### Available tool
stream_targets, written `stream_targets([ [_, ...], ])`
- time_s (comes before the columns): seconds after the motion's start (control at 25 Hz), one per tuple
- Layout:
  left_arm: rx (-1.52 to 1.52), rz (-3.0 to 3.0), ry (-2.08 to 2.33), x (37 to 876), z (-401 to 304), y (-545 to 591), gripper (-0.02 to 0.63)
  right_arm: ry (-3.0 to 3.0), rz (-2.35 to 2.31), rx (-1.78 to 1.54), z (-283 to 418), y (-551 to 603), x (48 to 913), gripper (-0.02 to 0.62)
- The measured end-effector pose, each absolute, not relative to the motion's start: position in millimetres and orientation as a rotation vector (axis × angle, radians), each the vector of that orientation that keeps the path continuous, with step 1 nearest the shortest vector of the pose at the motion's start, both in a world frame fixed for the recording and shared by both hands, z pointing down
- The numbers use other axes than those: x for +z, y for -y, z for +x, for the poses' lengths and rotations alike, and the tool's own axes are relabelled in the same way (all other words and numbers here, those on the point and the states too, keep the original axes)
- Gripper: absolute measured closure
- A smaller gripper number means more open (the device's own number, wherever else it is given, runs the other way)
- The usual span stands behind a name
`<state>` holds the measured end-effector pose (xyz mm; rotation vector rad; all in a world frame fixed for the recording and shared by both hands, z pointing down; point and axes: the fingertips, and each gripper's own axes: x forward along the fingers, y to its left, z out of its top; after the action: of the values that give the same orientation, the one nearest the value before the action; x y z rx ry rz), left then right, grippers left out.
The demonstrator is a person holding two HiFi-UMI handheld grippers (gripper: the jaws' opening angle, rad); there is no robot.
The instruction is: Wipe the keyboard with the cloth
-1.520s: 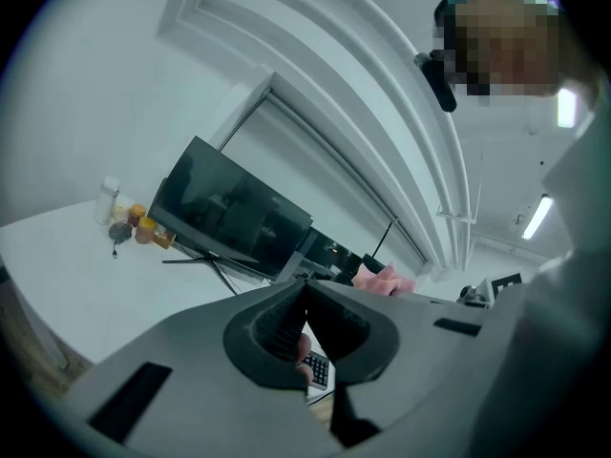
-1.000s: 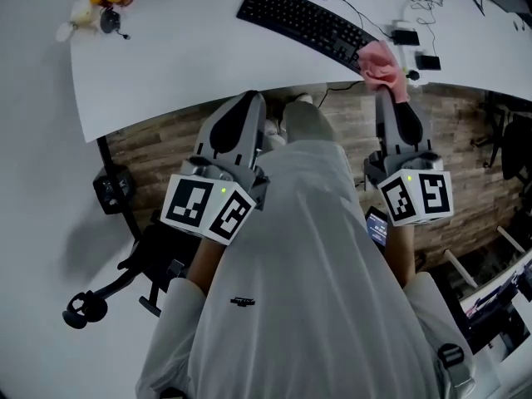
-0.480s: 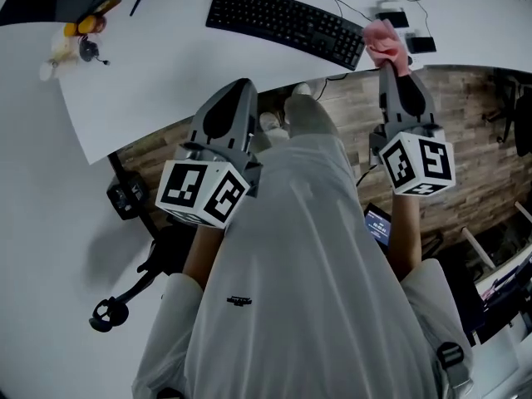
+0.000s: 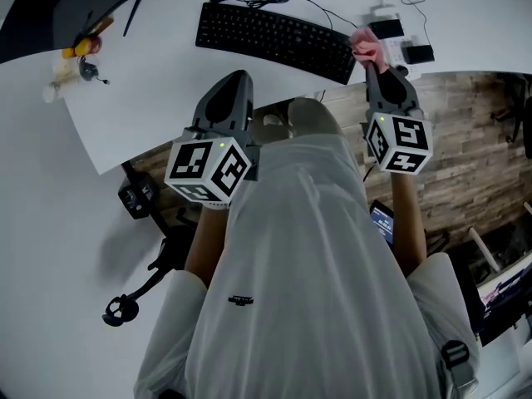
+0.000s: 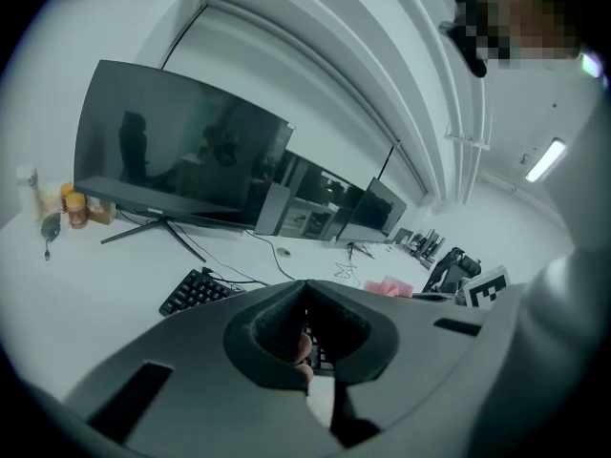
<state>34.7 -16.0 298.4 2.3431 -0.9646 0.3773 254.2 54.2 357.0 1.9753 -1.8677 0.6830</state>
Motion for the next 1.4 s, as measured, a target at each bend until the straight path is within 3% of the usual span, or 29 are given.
stream_targets([
  [0.68, 0.513, 2.136, 1.018, 378, 27, 41, 0.592, 1.498, 1.683, 1.004, 285, -59, 507, 0.565],
  [1.4, 0.494, 2.082, 1.039, 393, 20, 45, 0.592, 1.572, 1.597, 0.995, 247, -19, 527, 0.565],
])
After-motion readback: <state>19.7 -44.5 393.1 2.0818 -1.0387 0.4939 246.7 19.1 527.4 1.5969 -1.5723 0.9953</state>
